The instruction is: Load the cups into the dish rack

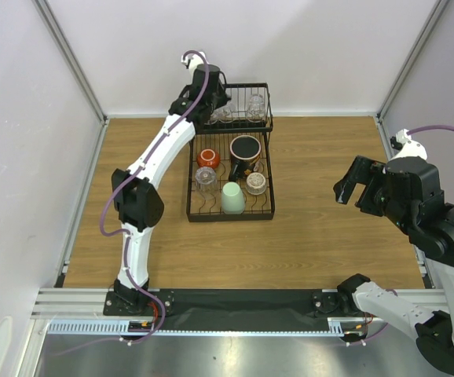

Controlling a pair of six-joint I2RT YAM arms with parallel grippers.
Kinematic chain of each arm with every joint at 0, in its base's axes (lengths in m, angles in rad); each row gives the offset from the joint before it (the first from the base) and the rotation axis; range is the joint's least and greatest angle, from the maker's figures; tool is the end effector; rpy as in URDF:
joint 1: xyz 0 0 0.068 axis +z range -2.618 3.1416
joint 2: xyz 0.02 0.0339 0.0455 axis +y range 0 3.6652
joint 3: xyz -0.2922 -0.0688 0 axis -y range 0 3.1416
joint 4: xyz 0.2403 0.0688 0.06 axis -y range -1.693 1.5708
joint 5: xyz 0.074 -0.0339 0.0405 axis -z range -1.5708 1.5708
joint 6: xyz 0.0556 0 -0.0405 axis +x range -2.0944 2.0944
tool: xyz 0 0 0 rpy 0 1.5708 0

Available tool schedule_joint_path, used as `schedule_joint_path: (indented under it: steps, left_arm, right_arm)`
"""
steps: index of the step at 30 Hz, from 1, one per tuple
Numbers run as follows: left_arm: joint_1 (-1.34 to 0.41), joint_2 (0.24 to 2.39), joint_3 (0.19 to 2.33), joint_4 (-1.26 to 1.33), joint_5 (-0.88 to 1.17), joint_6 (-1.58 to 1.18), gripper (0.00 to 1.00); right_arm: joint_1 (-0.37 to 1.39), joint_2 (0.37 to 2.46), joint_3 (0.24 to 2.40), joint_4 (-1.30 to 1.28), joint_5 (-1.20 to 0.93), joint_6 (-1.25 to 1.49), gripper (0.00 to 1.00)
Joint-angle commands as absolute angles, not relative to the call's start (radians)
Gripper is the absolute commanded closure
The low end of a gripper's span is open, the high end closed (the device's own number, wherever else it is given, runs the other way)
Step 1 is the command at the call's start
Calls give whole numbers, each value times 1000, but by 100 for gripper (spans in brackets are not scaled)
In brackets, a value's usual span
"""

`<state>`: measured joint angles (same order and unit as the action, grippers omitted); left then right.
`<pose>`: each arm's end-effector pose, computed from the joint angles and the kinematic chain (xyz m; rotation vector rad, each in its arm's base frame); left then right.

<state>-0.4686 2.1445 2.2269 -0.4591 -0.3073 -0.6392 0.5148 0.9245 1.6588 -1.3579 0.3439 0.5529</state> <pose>0.4816 -0.2249 0.3918 -0.3694 1.9190 -0.4390 0.0830 0.0254 0.4785 0.2327 2.1501 0.2397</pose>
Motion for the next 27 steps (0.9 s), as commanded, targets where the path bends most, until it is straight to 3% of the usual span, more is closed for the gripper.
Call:
schedule_joint_path:
  steps: [1,17,23,27]
  left_arm:
    - [-468,2080,2229,-448,-273,-657,100]
    - [-476,2023,2244,-417,-218,-663,100]
    - [-476,1942,2229,-474,-187,-658,96]
    - [-476,1841,2106,-483,-80,-654,85]
  right_arm:
    - [511,931,1658,-1404,353,531,2]
    - [506,937,1631,-1356,316,499,0]
    - [503,942,1589,-1298,287,476,0]
    - [499,954,1525,-1238,230,474,0]
